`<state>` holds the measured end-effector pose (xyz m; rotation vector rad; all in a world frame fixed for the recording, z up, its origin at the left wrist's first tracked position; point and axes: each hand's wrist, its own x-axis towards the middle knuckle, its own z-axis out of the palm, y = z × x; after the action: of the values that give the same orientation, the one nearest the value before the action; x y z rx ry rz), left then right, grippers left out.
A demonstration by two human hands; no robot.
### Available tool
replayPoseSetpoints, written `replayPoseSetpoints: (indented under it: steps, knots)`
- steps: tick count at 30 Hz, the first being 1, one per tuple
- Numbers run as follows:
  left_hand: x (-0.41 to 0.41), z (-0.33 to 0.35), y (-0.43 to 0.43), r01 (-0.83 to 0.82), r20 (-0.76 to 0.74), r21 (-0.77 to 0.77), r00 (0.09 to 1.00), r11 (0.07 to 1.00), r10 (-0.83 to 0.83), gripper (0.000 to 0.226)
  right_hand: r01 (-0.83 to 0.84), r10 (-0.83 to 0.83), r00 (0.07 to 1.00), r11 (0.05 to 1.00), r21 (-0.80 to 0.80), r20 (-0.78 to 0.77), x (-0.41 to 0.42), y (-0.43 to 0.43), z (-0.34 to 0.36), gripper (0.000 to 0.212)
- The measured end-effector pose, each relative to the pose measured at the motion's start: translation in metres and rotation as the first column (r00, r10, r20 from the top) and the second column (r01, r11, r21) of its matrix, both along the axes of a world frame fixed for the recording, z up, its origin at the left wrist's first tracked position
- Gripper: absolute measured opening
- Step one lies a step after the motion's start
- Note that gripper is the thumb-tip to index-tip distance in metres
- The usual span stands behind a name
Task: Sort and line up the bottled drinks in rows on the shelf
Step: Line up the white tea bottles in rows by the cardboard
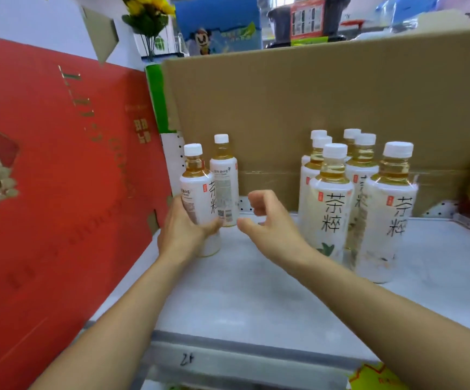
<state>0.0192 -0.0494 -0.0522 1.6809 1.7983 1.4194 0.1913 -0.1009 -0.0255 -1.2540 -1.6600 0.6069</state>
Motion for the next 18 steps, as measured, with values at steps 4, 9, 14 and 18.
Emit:
replayPoseSetpoints:
  steps: [4, 9, 14, 18]
  knots:
    - [-0.02, -0.004, 0.004, 0.079, 0.142, 0.032, 0.986, 0.996, -0.083, 0.073, 0.037, -0.047, 0.998, 0.976, -0.214, -0.042, -0.028, 0.054, -0.012, 0.062]
    - [-0.023, -0.016, 0.005, 0.04, 0.091, 0.024, 0.995, 0.999, -0.042, 0.079, 0.188, -0.223, 0.966, 0.953, -0.238, -0.128, -0.055, 0.125, -0.021, 0.079]
    - [-0.022, -0.018, 0.006, 0.006, 0.016, 0.029, 1.0, 1.0, -0.007, 0.077, 0.343, -0.362, 0.921, 0.928, -0.146, -0.141, -0.079, 0.152, -0.019, 0.087]
    - [-0.023, -0.018, 0.006, 0.014, 0.013, 0.021, 1.0, 1.0, -0.014, 0.077, 0.308, -0.319, 0.928, 0.947, -0.086, -0.193, -0.073, 0.156, -0.025, 0.075]
